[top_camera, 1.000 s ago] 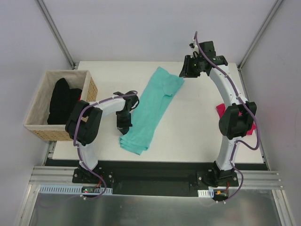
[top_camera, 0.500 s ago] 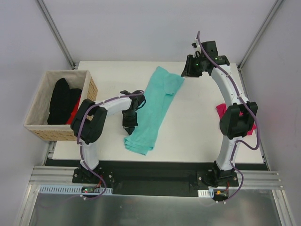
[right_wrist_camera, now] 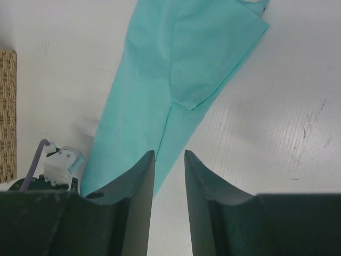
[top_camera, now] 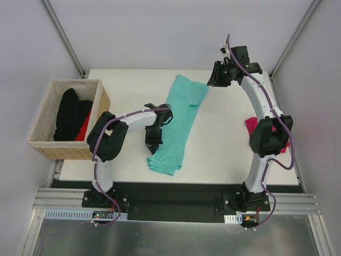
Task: Fold and stack the t-shirts
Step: Rotate the tshirt 90 degrees
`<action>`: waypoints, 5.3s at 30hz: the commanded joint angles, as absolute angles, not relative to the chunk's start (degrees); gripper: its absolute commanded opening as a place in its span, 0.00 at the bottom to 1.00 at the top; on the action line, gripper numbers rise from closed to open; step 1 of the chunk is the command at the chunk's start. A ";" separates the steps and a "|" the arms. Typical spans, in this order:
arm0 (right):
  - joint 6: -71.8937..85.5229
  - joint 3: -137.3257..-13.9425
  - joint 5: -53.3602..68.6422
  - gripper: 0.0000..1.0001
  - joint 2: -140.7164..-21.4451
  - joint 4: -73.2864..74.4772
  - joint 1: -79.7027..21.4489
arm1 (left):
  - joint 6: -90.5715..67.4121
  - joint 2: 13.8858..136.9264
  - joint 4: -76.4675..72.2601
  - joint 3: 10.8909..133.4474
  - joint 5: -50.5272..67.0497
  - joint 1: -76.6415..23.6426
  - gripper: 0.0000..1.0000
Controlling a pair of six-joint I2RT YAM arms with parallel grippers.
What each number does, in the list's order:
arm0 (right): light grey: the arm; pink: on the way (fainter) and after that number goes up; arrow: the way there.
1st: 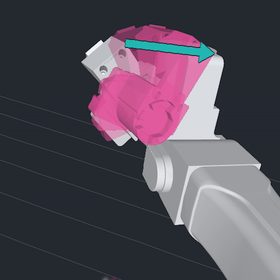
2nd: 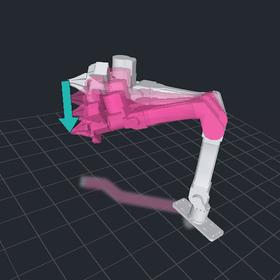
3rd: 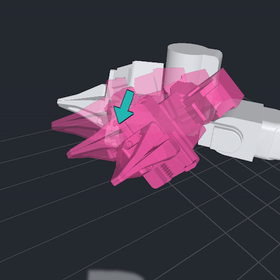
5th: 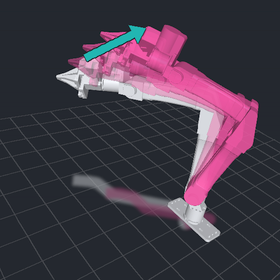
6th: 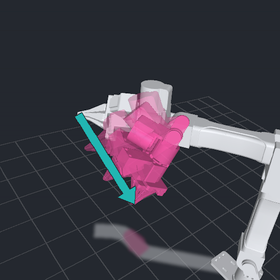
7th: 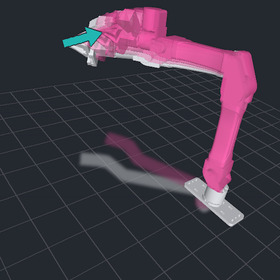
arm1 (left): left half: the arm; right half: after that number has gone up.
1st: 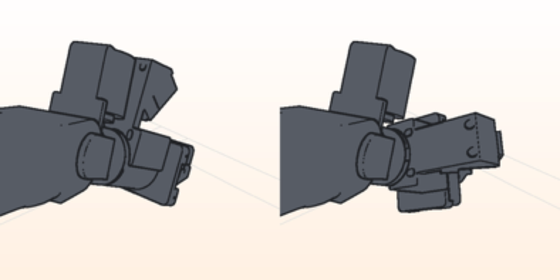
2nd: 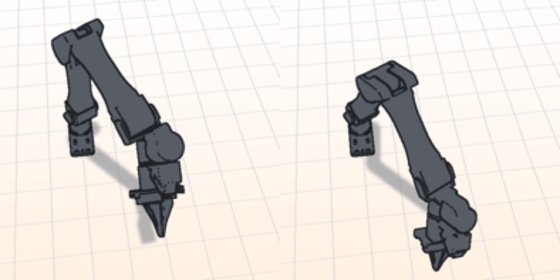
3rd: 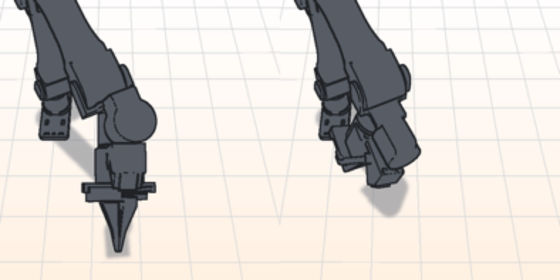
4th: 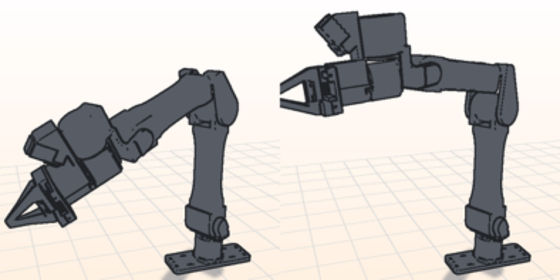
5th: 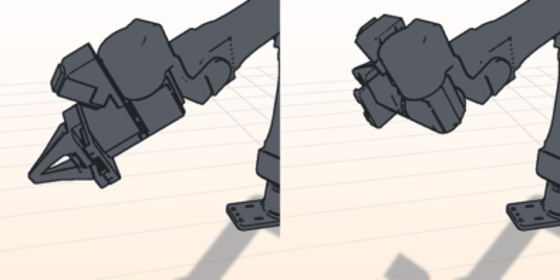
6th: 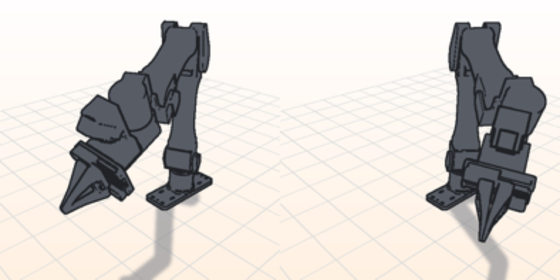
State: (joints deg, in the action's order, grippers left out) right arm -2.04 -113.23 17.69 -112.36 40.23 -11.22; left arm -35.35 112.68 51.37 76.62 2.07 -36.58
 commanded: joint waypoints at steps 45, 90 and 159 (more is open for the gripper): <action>-0.26 -110.22 18.63 0.30 -110.48 40.96 -11.60 | -34.63 108.64 68.11 93.43 -9.49 -39.20 0.02; -0.26 -116.02 18.81 0.28 -115.75 42.01 -13.45 | -37.18 115.57 65.39 92.64 2.63 -48.86 0.00; 0.88 -121.29 13.62 0.29 -108.72 46.32 -16.35 | -33.66 111.09 61.88 85.52 3.60 -47.29 0.00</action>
State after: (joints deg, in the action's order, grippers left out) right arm -0.51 -120.05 13.30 -112.77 47.64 -16.16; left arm -33.50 112.90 60.73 87.50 3.88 -47.55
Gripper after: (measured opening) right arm 0.291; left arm 0.002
